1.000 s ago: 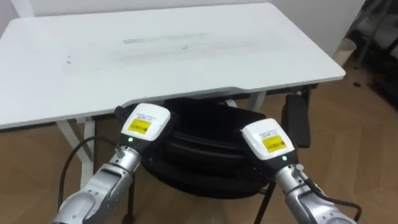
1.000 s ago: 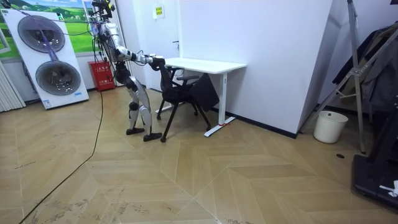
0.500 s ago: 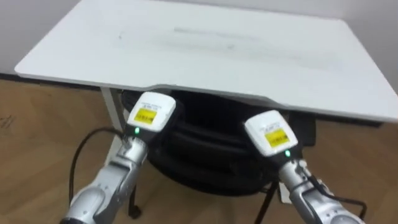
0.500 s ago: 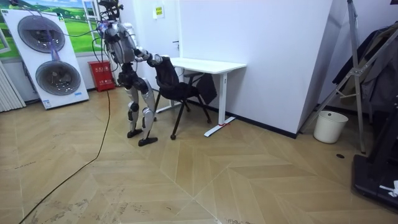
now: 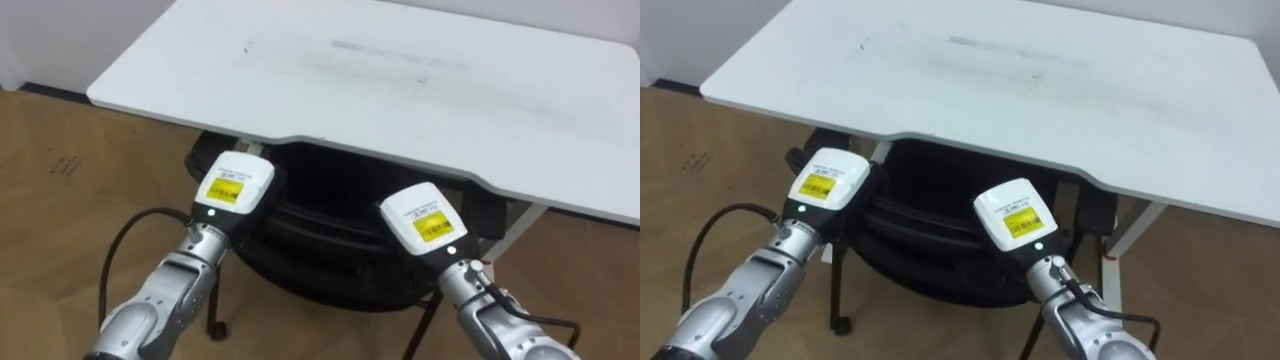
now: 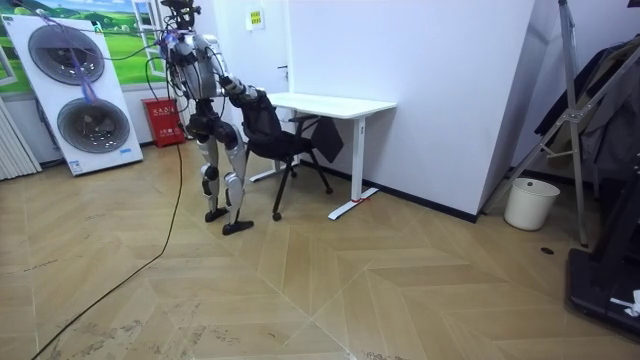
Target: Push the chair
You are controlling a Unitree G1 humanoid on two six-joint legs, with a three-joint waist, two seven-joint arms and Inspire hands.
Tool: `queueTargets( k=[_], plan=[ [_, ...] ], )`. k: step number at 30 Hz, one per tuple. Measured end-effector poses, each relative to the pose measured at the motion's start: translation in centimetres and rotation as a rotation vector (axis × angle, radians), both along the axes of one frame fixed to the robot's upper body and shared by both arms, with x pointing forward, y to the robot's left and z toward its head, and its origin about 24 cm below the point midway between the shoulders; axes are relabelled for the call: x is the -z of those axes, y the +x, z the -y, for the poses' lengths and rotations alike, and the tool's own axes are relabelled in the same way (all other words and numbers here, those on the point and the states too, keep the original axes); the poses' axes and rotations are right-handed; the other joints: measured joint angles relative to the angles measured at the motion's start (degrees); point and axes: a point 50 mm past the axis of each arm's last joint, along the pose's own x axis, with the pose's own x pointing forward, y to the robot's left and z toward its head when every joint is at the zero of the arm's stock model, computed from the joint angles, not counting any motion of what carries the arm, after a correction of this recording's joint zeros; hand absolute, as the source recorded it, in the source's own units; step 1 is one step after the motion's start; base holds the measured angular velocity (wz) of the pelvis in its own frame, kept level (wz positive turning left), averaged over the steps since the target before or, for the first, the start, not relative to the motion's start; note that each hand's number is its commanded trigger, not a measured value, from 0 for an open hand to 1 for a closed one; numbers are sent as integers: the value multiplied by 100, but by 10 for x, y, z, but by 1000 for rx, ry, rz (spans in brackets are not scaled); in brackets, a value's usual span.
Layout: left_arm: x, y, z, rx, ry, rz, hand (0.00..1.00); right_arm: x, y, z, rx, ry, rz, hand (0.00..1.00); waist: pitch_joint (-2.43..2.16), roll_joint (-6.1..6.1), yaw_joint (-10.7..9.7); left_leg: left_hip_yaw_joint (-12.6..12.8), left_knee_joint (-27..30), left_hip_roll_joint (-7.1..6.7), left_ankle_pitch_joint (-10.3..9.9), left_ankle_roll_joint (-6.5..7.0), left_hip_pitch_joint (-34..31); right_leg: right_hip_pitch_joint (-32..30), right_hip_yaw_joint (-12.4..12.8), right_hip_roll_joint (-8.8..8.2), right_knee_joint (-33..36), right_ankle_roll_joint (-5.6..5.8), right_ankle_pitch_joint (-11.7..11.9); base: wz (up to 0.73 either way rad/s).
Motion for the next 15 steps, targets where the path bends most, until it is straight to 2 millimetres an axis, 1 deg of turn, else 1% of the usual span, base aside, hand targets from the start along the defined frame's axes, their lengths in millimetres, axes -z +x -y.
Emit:
queueTargets(
  k=[1, 3, 7, 11, 13, 15],
  plan=[
    [0, 0, 0, 0, 1, -2, 0, 0, 0, 0, -1, 0, -2, 0, 0, 3, 7, 2, -16, -5, 4, 6, 14, 12, 4, -3, -14, 7, 9, -4],
    [2, -2, 0, -16, 1, -15, 0, 1, 0, -1, -1, -2, -20, 0, -5, 10, 99, 82, -100, -11, 5, 15, 135, 75, 77, -11, -40, 24, 28, -13],
    [3, -1, 1, -75, -39, -34, 0, 0, 3, -2, 23, 37, -59, 0, -26, 32, 109, 89, -119, -34, 14, 38, 159, 96, 90, -32, -40, 41, 51, -2],
    [1, 1, 4, -119, -107, -44, 0, 0, 5, 0, 62, 98, -103, 0, -28, 34, 164, 86, -118, -34, 16, 41, 161, 106, 88, -32, -44, 31, 63, 0],
    [1, 2, 5, -134, -144, -51, 0, 0, 5, 0, 67, 111, -113, 0, -26, 45, 187, 84, -115, -34, 16, 41, 188, 133, 92, -27, -49, -2, 84, 0],
    [0, 1, 7, -156, -222, -67, 0, -1, 6, 2, 78, 151, -135, 0, -26, 66, 206, 92, -116, -34, 8, 50, 219, 157, 97, -31, -54, 17, 72, 0]
  ],
)
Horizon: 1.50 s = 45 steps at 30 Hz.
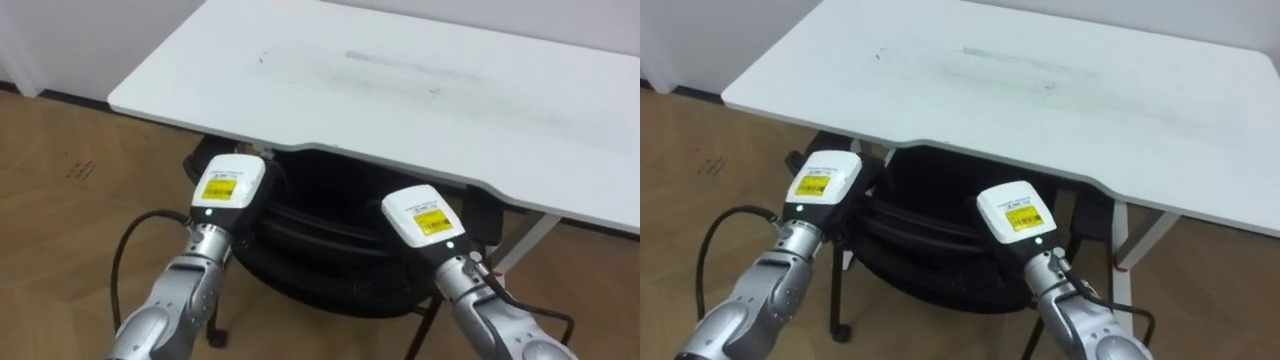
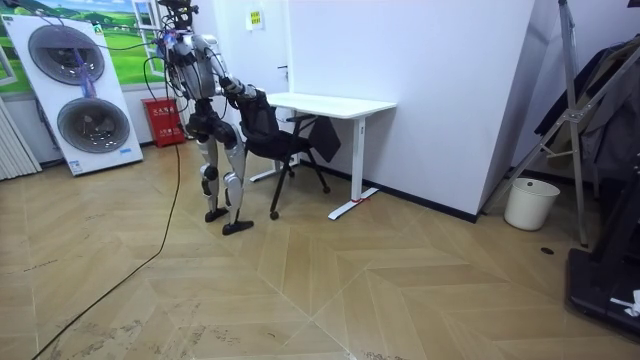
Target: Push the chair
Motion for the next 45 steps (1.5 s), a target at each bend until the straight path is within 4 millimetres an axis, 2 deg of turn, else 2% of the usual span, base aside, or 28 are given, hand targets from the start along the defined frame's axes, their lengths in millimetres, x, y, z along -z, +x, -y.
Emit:
queueTargets(
  k=[7, 9, 14, 15, 17, 18, 19, 21, 22, 24, 25, 27, 28, 30, 32, 34, 36, 37, 39, 40, 41, 42, 43, 45],
  plan=[
    [-7, -3, -6, -62, -176, -2, 0, -6, 3, 7, 55, 203, -70, 0, 6, 27, -52, -11, 20, -1, -14, 19, 13, 73, -40, 9, -76, 48, 11, 4],
    [-12, 0, -20, -136, -243, 13, 0, -11, 8, 15, 114, 313, -76, 0, 21, 51, -107, -11, 16, -15, -17, 27, 19, 65, -34, -5, -67, 59, 18, 0],
    [-30, 3, -42, -217, -272, 103, 0, -22, 12, 22, 112, 387, -48, 0, 18, 61, -139, -12, 86, -29, -8, 44, -75, 20, -29, -4, -110, 65, 64, 2],
    [-34, 4, -48, -238, -287, 128, 0, -26, 13, 23, 107, 403, -30, 0, 17, 62, -166, -12, 102, -29, -8, 44, -97, 6, -38, 4, -121, 13, 130, 4],
    [-39, 4, -60, -279, -298, 172, 0, -39, 15, 26, 79, 406, 21, 0, 17, 64, -296, 21, 113, -48, 5, 66, -135, 14, -52, -13, -125, 6, 152, 13],
    [-47, 3, -72, -321, -327, 247, 0, -56, 19, 34, 97, 439, 113, 0, 15, 66, -424, 32, 109, -75, 21, 92, -137, 16, -31, -27, -126, 19, 150, 21],
    [-54, 2, -80, -350, -356, 300, 0, -69, 21, 43, 124, 469, 187, 0, 15, 68, -462, 62, 83, -87, 33, 109, -123, 12, 46, -27, -126, 28, 145, 0],
    [-88, -5, -109, -468, -506, 559, 0, -122, 21, 94, 325, 681, 533, 0, 13, 109, -413, 218, 19, -94, 7, 151, 11, 91, 214, -21, -231, 85, 174, -22],
    [-98, -9, -117, -496, -549, 630, 0, -136, 17, 108, 374, 728, 633, 0, 5, 126, -417, 230, -3, -106, -6, 160, 47, 119, 221, -30, -270, 110, 166, -18],
    [-118, -34, -150, -607, -698, 848, 0, -177, -4, 155, 510, 866, 944, 0, -34, 200, -444, 366, -107, -124, -79, 186, 240, 229, 356, -40, -342, 207, 125, -25],
    [-120, -42, -159, -644, -718, 892, 0, -183, -11, 166, 544, 892, 1013, 0, -40, 217, -480, 374, -104, -128, -105, 190, 261, 278, 357, -39, -357, 218, 120, -16],
    [-116, -77, -191, -842, -808, 1027, 0, -194, -45, 200, 699, 977, 1241, 0, -57, 245, -552, 463, -105, -129, -192, 181, 369, 314, 439, -33, -390, 262, 88, -15],
    [-113, -87, -199, -898, -824, 1047, 0, -194, -55, 206, 736, 987, 1281, 0, -54, 257, -558, 500, -113, -125, -209, 178, 389, 313, 481, -31, -388, 253, 88, -25],
    [-99, -122, -221, -1110, -904, 1124, 0, -188, -88, 227, 888, 1004, 1397, 0, -16, 278, -607, 564, -119, -125, -271, 174, 427, 293, 571, -36, -373, 231, 62, -19],
    [-83, -142, -230, -1247, -965, 1123, 0, -181, -105, 237, 986, 1036, 1451, 0, -5, 267, -607, 642, -118, -120, -320, 173, 420, 280, 649, -34, -375, 240, 37, -18],
    [-66, -161, -232, -1353, -1032, 1092, 0, -166, -121, 242, 1096, 1077, 1452, 0, -9, 274, -641, 659, -115, -121, -369, 175, 419, 272, 678, -33, -385, 255, 19, -8],
    [-26, -186, -231, -1538, -1063, 948, 0, -122, -150, 245, 1314, 1090, 1314, 0, -23, 280, -583, 689, -114, -125, -429, 180, 428, 286, 779, -34, -386, 267, 8, -5],
    [-14, -193, -230, -1598, -1080, 901, 0, -107, -157, 245, 1381, 1102, 1256, 0, -24, 295, -568, 697, -112, -126, -448, 180, 429, 286, 807, -35, -385, 270, 5, -10],
    [44, -231, -215, -1841, -1078, 628, 0, -31, -188, 237, 1714, 1142, 949, 0, -40, 295, -544, 760, -105, -126, -518, 188, 460, 319, 897, -40, -398, 283, -4, -12],
    [57, -241, -208, -1897, -1076, 549, 0, -12, -196, 233, 1804, 1149, 859, 0, -42, 291, -547, 771, -98, -127, -544, 193, 480, 331, 930, -40, -394, 294, -10, -8],
    [82, -263, -191, -1997, -1062, 382, 0, 25, -216, 220, 1970, 1158, 685, 0, -45, 299, -571, 772, -68, -133, -598, 202, 509, 382, 955, -50, -396, 320, -27, 0],
    [101, -284, -175, -2078, -1049, 253, 0, 53, -238, 207, 2113, 1138, 545, 0, -61, 319, -577, 763, -51, -142, -651, 210, 520, 422, 950, -64, -396, 346, -47, 0],
    [108, -293, -168, -2109, -1042, 195, 0, 64, -249, 201, 2174, 1123, 478, 0, -57, 315, -574, 762, -30, -150, -677, 215, 536, 450, 957, -71, -401, 353, -61, 4],
    [123, -331, -149, -2189, -1003, -18, 0, 94, -290, 180, 2342, 1045, 226, 0, -90, 378, -615, 744, 72, -179, -771, 234, 581, 554, 986, -97, -397, 377, -137, 6]
  ],
)
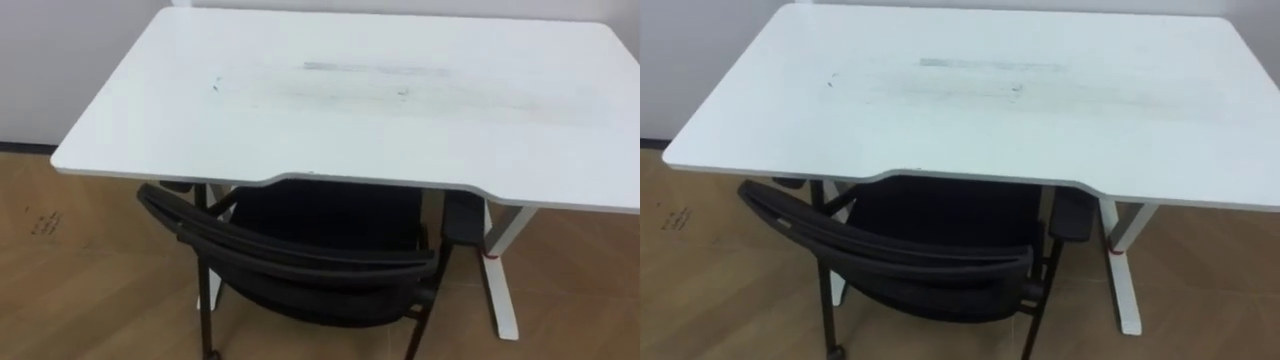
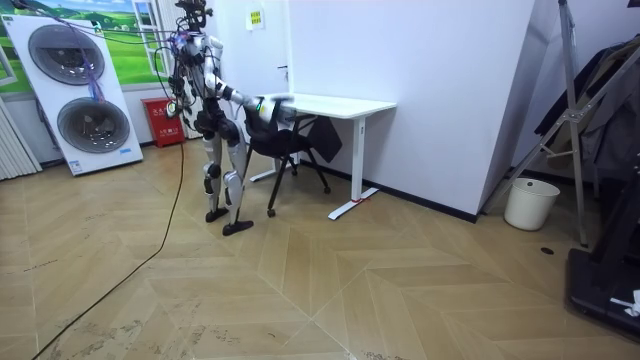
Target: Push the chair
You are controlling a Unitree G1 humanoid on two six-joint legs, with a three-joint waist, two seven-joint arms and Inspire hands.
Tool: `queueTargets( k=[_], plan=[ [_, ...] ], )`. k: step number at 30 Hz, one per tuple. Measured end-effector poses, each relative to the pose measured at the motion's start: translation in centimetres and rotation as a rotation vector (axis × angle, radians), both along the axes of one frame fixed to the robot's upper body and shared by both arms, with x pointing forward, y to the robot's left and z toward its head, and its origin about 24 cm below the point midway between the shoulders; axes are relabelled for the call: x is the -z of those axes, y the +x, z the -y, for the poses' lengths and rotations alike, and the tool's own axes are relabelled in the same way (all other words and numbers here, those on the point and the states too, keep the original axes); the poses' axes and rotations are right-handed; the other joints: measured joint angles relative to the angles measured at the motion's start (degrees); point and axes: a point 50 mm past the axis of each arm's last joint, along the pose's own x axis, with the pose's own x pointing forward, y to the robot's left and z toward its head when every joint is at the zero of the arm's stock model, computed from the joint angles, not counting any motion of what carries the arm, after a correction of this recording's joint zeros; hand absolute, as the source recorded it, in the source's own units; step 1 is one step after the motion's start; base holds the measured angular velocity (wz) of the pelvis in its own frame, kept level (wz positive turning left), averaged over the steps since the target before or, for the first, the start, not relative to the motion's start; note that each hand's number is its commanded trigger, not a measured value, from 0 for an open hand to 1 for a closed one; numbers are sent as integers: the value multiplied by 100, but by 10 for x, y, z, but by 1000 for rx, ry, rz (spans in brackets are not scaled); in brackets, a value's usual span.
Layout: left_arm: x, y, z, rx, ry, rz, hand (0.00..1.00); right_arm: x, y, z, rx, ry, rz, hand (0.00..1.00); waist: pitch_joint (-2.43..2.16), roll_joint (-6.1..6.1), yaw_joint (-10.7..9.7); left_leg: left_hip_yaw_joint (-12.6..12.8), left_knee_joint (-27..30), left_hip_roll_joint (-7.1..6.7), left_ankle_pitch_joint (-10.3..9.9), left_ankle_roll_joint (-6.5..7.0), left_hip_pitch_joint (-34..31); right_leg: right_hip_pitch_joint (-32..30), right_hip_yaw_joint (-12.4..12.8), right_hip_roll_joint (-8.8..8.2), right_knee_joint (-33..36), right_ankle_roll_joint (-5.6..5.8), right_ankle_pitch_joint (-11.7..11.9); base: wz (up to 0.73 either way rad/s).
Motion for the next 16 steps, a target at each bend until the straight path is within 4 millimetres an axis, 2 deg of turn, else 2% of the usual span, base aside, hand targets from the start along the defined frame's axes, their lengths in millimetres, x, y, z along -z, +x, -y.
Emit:
queueTargets(
  k=[1, 3, 5, 7, 10, 13, 14, 16],
  plan=[
    [2, -6, 2, 12, -24, -13, 0, 5, -7, -6, -2, 43, -27, 0, 3, 9, -16, -27, 23, -13, -12, 4, -3, 19, 14, -4, 7, 6, -21, 19],
    [8, -21, 11, 102, -126, -58, 0, 23, -32, -31, -22, 226, -128, 0, 8, 43, -84, -101, 36, -51, -15, 11, 26, 49, 28, -21, -3, 11, -60, 17],
    [13, -30, 21, 169, -227, -95, 0, 33, -35, -45, -69, 348, -165, 0, 8, 63, -125, -92, 33, -57, -20, 15, 72, 81, 48, -26, 0, 11, -77, -2],
    [19, -29, 31, 246, -325, -111, 0, 39, -29, -54, -149, 436, -185, 0, 11, 68, -136, -86, 36, -59, -18, 16, 66, 67, 61, -27, 9, 11, -77, 0],
    [29, -14, 43, 373, -450, -133, 0, 47, -11, -61, -257, 513, -208, 0, 10, 62, -151, -80, 50, -61, -18, 18, 62, 57, 75, -27, 18, 9, -75, 0],
    [36, 11, 52, 522, -516, -133, 0, 53, 21, -66, -398, 543, -189, 0, 14, 69, -131, -83, 55, -62, -17, 19, 44, 41, 76, -24, 14, 6, -73, 0],
    [39, 29, 54, 612, -527, -121, 0, 55, 32, -68, -437, 551, -176, 0, 14, 69, -150, -83, 55, -62, -17, 19, 9, 5, 74, -22, 13, 5, -72, 0],
    [40, 47, 57, 708, -530, -106, 0, 56, 50, -71, -489, 556, -139, 0, 15, 70, -134, -87, 51, -65, -15, 20, -47, -38, 62, -19, 4, 4, -68, 0]
  ],
)
